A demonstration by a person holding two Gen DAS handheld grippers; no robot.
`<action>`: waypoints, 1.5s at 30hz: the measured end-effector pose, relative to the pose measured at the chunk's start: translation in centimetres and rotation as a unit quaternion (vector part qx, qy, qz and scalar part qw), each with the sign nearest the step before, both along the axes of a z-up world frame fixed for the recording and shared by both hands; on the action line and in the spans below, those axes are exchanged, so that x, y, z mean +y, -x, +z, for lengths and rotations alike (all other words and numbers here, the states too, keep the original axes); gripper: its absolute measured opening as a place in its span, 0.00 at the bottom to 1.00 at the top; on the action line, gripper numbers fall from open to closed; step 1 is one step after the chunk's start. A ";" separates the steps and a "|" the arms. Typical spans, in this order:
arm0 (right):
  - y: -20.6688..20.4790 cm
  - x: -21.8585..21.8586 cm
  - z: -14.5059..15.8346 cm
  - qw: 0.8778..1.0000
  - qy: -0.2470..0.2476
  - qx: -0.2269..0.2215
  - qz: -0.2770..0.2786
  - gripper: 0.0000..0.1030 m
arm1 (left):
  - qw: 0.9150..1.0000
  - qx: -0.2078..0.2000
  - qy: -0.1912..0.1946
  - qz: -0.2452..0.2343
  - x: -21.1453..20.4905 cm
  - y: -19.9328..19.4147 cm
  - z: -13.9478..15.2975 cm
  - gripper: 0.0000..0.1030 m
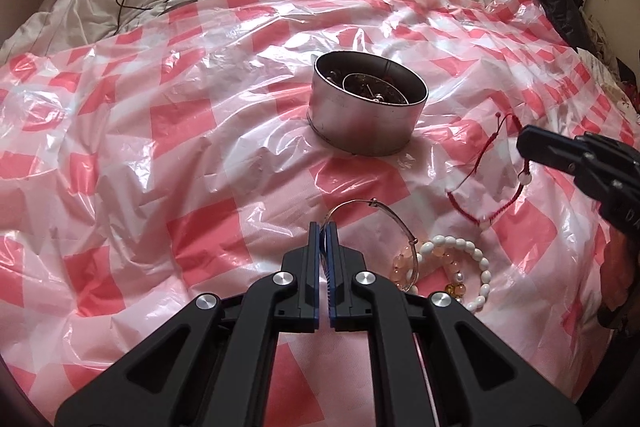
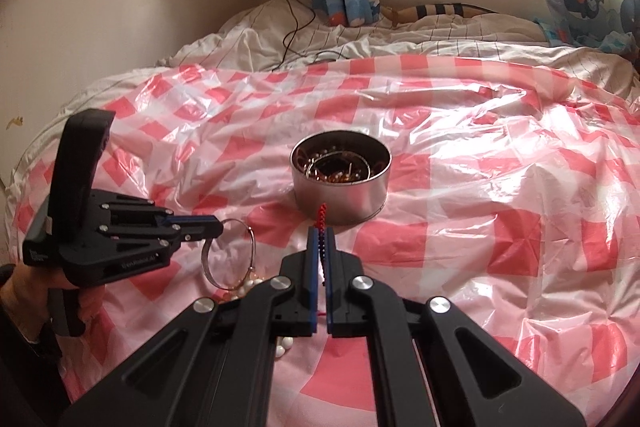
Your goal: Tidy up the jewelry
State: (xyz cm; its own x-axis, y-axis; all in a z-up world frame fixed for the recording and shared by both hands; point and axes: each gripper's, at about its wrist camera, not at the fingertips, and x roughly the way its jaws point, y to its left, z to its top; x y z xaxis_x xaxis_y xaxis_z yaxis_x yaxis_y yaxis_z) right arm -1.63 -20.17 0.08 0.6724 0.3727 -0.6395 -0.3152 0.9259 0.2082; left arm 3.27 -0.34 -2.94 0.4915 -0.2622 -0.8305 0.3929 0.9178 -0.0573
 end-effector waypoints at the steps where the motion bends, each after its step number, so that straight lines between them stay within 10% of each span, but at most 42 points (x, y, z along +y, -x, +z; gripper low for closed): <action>1: 0.1 -0.1 0.1 1.000 -0.002 -0.002 -0.001 0.03 | 1.000 -0.005 -0.006 0.000 -0.1 0.0 0.1 0.03; 26: 0.5 -0.5 1.5 0.999 -0.024 -0.030 0.004 0.03 | 0.995 -0.069 -0.074 -0.004 -1.9 0.7 1.4 0.03; 45: -3.2 -4.3 3.0 0.993 -0.115 -0.036 -0.016 0.03 | 0.998 -0.041 0.037 0.014 -2.5 -3.8 2.6 0.03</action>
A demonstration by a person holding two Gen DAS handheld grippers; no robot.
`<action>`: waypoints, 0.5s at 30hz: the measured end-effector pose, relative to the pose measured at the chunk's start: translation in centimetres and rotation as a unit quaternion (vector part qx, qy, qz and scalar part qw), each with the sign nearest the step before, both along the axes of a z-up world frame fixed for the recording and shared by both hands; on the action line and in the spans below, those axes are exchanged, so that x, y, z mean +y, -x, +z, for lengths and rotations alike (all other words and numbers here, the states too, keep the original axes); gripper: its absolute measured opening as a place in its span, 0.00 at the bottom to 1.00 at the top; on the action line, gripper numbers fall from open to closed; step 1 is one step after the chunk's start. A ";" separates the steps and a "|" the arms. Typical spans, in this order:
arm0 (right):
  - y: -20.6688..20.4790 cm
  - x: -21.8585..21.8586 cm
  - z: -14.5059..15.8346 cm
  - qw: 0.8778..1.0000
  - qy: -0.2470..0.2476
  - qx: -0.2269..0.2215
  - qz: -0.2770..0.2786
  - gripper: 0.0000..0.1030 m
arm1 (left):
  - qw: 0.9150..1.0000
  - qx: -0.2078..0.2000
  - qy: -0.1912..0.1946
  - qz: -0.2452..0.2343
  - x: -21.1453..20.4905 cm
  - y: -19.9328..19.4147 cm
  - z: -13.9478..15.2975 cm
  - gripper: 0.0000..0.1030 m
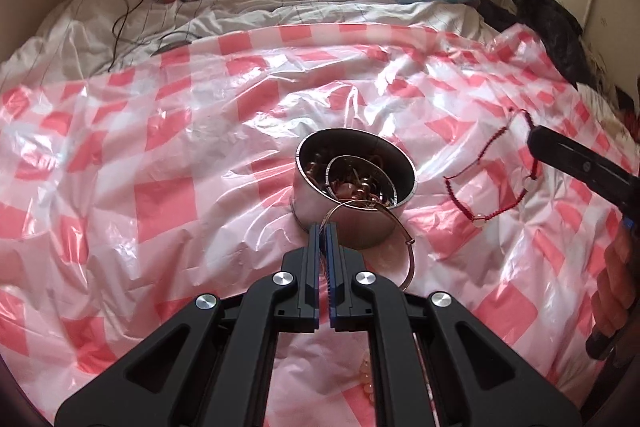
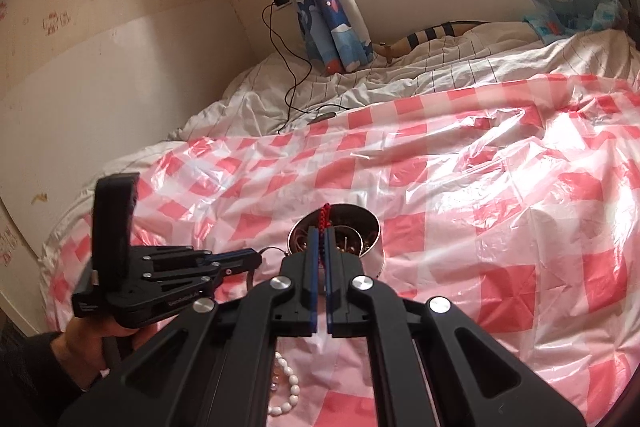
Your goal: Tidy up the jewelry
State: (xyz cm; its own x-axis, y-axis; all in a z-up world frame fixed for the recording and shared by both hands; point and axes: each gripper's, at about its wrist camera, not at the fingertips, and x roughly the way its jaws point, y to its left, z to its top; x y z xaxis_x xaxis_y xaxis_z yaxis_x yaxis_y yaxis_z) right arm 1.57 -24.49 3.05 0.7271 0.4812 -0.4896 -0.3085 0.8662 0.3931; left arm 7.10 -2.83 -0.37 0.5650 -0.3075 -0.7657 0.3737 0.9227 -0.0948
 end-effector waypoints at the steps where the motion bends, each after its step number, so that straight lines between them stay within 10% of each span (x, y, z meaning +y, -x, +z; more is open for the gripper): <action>1: -0.2 0.0 0.1 1.000 -0.004 0.000 0.001 0.03 | 1.000 0.001 0.002 0.002 0.0 -0.2 -0.1 0.03; 15: -4.4 0.0 2.1 0.999 -0.039 -0.022 -0.006 0.03 | 1.000 -0.006 0.030 -0.002 -2.6 -5.8 2.0 0.03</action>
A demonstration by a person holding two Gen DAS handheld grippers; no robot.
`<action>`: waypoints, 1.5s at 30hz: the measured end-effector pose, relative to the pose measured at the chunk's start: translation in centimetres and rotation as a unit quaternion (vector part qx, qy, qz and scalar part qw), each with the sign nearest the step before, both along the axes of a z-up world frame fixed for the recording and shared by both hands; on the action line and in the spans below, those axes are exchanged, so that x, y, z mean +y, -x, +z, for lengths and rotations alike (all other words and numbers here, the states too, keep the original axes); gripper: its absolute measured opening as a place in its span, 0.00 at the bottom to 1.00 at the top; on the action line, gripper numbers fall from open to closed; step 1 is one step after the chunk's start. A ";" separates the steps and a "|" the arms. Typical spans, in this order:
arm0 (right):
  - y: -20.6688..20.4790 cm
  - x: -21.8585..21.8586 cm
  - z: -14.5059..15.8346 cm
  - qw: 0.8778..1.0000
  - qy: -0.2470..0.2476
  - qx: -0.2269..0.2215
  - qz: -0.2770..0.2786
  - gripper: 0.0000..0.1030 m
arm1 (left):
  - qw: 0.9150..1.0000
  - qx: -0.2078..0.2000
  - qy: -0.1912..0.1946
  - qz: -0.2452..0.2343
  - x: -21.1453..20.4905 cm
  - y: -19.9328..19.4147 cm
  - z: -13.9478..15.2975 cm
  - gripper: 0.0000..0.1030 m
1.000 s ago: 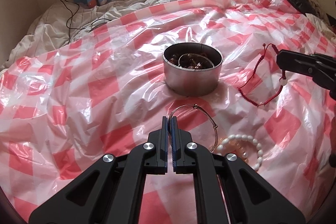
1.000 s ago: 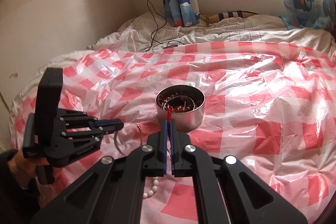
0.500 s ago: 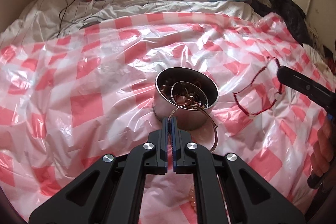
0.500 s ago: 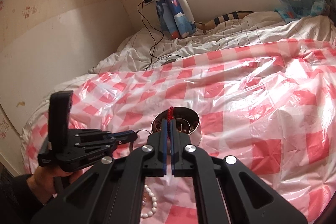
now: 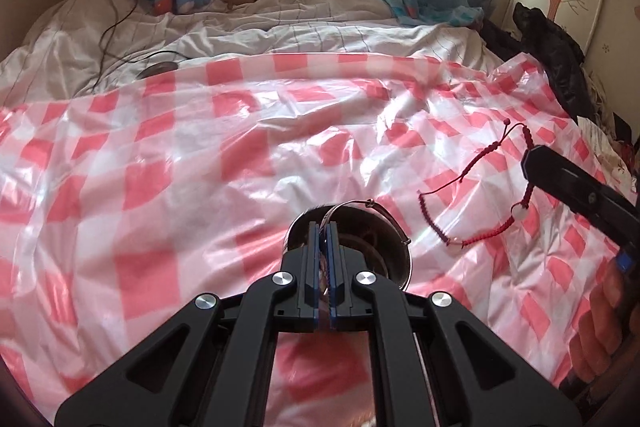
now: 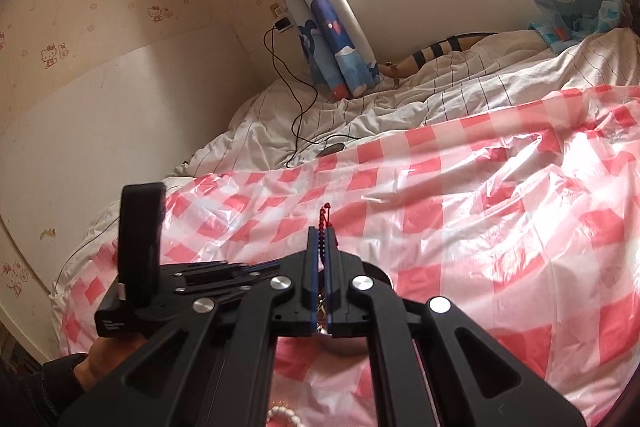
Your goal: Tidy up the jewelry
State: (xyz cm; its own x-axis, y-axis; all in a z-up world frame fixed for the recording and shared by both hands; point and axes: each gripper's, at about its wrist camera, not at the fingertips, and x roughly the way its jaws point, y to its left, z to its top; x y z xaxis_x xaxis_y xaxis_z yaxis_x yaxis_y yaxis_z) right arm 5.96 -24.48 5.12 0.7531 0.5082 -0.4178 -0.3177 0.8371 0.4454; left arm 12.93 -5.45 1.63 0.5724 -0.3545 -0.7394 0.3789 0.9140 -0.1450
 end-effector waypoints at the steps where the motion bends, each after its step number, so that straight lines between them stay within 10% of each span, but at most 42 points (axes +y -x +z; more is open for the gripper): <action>1: -0.2 0.0 -0.1 1.000 0.001 0.002 0.001 0.03 | 1.000 0.002 -0.003 -0.003 -0.5 -0.5 -0.3 0.03; 7: -1.9 0.9 -1.8 0.999 0.013 0.030 0.013 0.03 | 0.999 0.031 -0.029 -0.012 -2.0 -2.1 -2.4 0.05; 14: -3.6 2.0 -3.6 0.998 0.004 0.060 0.029 0.03 | 0.999 0.032 -0.020 0.020 0.0 -2.2 -1.9 0.48; 18: -4.7 2.1 -4.6 0.994 -0.046 0.091 0.046 0.03 | 0.999 0.023 -0.011 0.042 2.4 -1.9 -0.5 0.53; 23: -6.3 3.9 -6.7 0.989 0.051 0.137 0.023 0.06 | 0.998 0.020 -0.006 0.057 4.8 -0.8 0.4 0.55; 26: -6.1 4.3 -7.5 0.985 0.104 0.135 -0.001 0.33 | 0.998 0.020 -0.005 0.060 5.6 0.0 0.5 0.57; 37: -4.4 -0.2 -5.3 0.992 0.029 0.109 -0.046 0.33 | 0.998 0.033 -0.012 0.048 5.8 3.8 -1.0 0.59; 45: 3.4 -0.1 -5.3 0.987 0.092 0.132 -0.028 0.40 | 0.998 0.059 -0.035 -0.005 3.9 9.7 -3.8 0.59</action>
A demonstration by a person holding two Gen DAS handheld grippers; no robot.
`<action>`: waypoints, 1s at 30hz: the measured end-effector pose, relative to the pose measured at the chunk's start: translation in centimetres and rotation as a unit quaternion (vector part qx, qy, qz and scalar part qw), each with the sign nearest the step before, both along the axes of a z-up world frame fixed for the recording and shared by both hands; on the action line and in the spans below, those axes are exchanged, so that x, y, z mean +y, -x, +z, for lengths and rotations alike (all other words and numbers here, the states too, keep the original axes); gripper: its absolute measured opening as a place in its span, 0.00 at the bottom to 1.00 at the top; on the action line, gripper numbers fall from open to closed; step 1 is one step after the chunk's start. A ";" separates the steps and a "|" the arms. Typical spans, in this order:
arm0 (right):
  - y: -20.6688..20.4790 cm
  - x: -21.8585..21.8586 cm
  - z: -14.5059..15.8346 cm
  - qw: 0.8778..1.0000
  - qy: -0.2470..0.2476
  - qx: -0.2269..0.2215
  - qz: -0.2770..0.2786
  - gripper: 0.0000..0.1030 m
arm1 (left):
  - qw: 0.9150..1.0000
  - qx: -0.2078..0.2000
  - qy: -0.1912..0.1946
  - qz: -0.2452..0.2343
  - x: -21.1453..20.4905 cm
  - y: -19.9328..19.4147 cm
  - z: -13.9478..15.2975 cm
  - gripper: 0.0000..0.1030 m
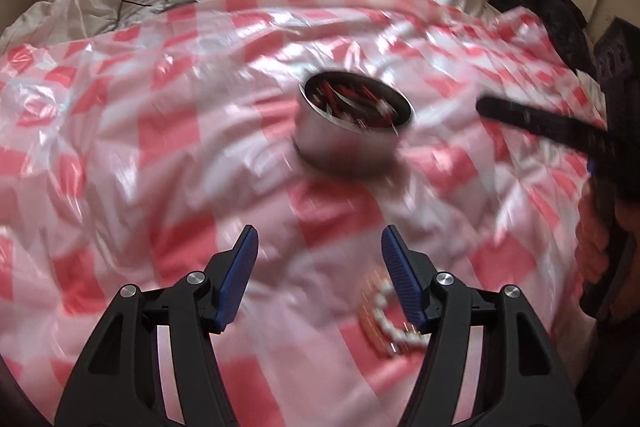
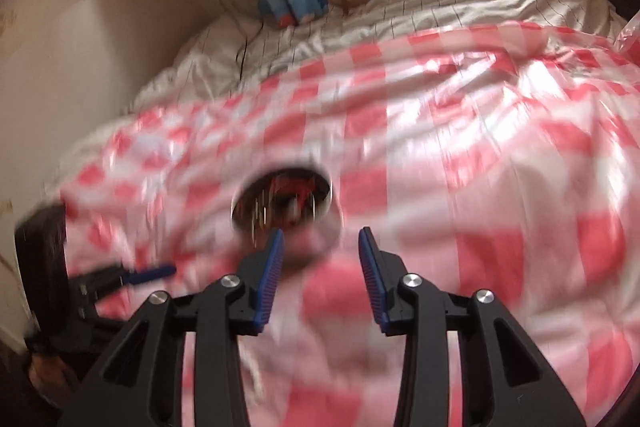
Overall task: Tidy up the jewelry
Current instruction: 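Move both grippers back toward the remaining bead bracelets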
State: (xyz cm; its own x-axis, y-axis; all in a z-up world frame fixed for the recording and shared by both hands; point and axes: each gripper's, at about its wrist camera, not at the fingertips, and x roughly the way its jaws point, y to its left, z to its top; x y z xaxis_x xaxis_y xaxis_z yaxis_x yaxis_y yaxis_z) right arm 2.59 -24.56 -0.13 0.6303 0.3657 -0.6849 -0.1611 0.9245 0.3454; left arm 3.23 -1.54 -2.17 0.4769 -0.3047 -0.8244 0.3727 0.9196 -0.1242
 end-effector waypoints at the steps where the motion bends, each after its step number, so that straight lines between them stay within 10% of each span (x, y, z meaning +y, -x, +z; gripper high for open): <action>1: 1.2 0.1 -0.5 1.000 0.009 0.010 0.002 0.42 | 1.000 0.000 -0.003 -0.006 -0.1 0.8 -0.2 0.59; 14: 6.3 7.9 -3.6 0.983 0.136 0.008 0.124 0.29 | 1.000 0.010 -0.005 -0.002 0.8 1.6 -1.2 0.59; 24: 5.4 7.7 -4.8 0.962 0.266 0.004 0.064 0.29 | 1.000 0.008 -0.010 -0.009 0.6 1.5 -1.0 0.59; 30: 4.3 2.4 -3.4 0.985 0.169 0.026 0.003 0.29 | 0.996 0.026 0.026 -0.078 -1.1 2.6 -1.0 0.59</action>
State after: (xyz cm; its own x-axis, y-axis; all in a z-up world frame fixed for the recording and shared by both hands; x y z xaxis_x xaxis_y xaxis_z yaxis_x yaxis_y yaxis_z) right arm -1.70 -22.11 -3.48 0.5894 0.1143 -0.7997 -0.1576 0.9872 0.0249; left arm 0.63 -2.69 -3.15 0.3768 -0.4151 -0.8281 0.5021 0.8428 -0.1940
